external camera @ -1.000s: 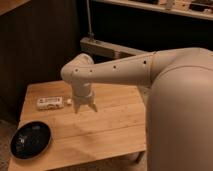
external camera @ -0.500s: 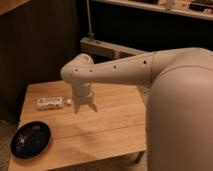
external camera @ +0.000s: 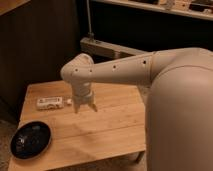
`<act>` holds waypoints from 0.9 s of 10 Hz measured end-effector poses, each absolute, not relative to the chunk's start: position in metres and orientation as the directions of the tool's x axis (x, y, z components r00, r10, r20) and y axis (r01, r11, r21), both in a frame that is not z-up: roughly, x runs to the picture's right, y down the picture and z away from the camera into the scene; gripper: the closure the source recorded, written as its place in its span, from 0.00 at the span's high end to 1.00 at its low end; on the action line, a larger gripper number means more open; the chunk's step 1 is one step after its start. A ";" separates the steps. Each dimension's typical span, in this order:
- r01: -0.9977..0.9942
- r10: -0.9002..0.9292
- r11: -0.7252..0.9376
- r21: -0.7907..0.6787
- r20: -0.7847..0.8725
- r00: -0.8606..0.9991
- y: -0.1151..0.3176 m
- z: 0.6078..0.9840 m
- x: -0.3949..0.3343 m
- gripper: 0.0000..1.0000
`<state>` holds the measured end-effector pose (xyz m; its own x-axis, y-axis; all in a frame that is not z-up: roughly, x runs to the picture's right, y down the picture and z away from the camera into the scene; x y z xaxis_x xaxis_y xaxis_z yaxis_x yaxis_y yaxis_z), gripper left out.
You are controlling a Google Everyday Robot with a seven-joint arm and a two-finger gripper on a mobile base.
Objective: Place the bottle in the ceramic bowl
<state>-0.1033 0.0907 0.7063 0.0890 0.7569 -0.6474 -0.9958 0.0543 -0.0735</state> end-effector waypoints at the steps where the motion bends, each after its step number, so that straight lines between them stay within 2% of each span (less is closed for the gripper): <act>1: -0.993 0.763 0.079 -0.089 -0.635 0.117 0.082 0.712 -0.103 0.65; 7: -0.955 0.789 0.226 -0.194 -0.538 0.297 -0.010 0.775 -0.092 0.65; 9: -0.895 0.779 0.315 -0.316 -0.453 0.434 -0.026 0.781 -0.096 0.65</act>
